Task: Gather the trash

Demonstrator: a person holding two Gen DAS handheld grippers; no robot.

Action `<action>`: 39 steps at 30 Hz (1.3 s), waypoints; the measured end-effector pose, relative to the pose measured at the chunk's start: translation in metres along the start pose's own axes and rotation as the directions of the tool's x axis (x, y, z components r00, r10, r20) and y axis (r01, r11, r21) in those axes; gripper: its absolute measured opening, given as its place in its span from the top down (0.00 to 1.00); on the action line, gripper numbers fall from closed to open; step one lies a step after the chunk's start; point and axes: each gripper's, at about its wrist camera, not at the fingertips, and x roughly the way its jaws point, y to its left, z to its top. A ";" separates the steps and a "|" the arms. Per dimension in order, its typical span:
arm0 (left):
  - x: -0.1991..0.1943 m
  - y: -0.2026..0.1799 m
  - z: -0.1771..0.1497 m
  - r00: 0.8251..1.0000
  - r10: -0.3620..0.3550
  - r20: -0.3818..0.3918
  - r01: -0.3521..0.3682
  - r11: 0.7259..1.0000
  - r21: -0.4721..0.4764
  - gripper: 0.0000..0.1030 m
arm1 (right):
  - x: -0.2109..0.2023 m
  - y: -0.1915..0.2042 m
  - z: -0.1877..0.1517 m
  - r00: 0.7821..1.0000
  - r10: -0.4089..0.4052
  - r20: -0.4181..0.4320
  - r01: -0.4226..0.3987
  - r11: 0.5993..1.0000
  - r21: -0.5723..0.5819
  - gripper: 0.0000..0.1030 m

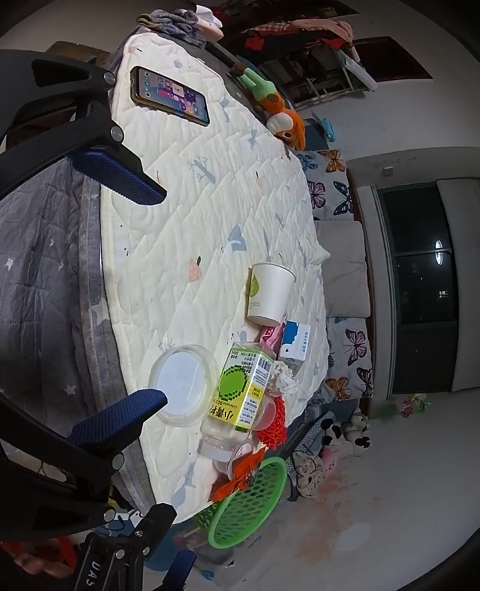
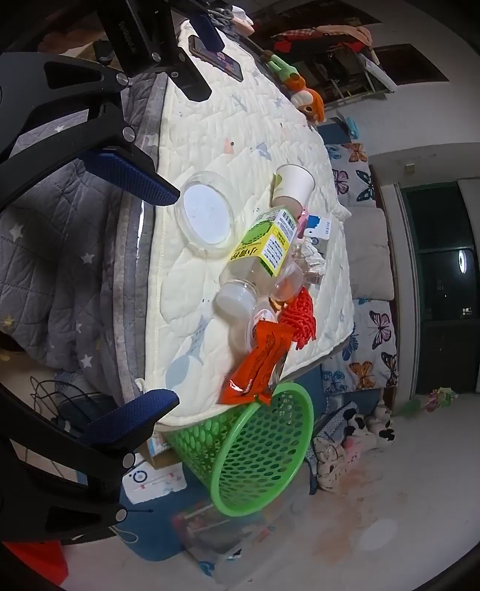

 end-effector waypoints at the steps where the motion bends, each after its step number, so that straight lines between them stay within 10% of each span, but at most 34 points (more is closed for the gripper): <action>1: 0.000 0.000 0.000 1.000 -0.003 -0.001 0.003 1.000 -0.001 0.06 | 0.000 0.000 0.000 1.000 0.001 -0.001 -0.001 1.000 0.000 0.04; 39: 0.006 -0.003 -0.004 1.000 -0.006 -0.007 0.006 1.000 -0.010 0.06 | 0.003 0.000 -0.001 1.000 0.004 -0.006 -0.004 1.000 0.003 0.04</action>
